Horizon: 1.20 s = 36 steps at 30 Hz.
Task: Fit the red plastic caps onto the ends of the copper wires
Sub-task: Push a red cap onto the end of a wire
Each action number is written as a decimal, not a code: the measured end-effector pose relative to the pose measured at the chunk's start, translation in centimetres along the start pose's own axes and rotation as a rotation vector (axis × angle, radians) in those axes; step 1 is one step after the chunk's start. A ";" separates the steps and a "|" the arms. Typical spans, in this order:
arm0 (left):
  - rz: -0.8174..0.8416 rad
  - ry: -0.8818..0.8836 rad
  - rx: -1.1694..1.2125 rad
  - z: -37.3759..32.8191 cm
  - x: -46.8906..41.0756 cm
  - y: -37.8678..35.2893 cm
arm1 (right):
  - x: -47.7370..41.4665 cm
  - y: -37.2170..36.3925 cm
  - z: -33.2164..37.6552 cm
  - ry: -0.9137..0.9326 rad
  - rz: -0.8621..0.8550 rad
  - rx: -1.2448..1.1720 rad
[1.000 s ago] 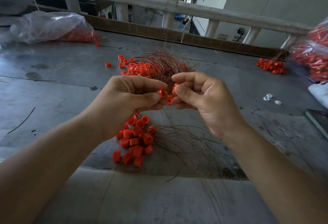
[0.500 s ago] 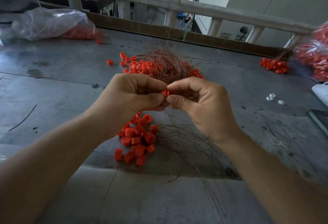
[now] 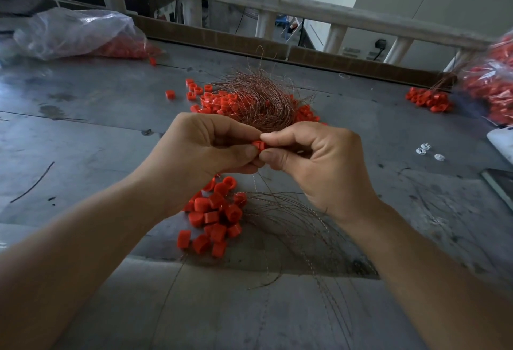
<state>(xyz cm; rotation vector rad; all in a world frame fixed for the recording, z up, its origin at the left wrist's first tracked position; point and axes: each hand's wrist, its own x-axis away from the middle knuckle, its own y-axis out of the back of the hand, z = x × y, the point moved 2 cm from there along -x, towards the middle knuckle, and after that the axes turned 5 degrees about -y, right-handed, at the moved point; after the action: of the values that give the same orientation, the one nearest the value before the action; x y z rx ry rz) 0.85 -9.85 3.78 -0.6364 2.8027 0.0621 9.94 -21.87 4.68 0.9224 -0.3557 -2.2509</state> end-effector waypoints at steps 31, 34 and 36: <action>0.100 0.091 0.145 -0.2 0.3 0.1 | 0.2 0.4 0.4 0.039 0.023 -0.098; 0.142 0.093 0.147 -0.2 0.3 0.1 | 0.1 0.4 0.3 0.011 0.056 -0.127; 0.194 0.103 0.139 -0.3 0.3 0.2 | 0.1 0.4 0.2 -0.034 0.102 -0.155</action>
<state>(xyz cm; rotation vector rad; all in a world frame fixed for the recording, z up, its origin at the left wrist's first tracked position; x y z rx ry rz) 0.43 -9.79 3.96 -0.3432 2.9273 -0.1311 9.94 -22.21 5.00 0.7692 -0.2336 -2.1683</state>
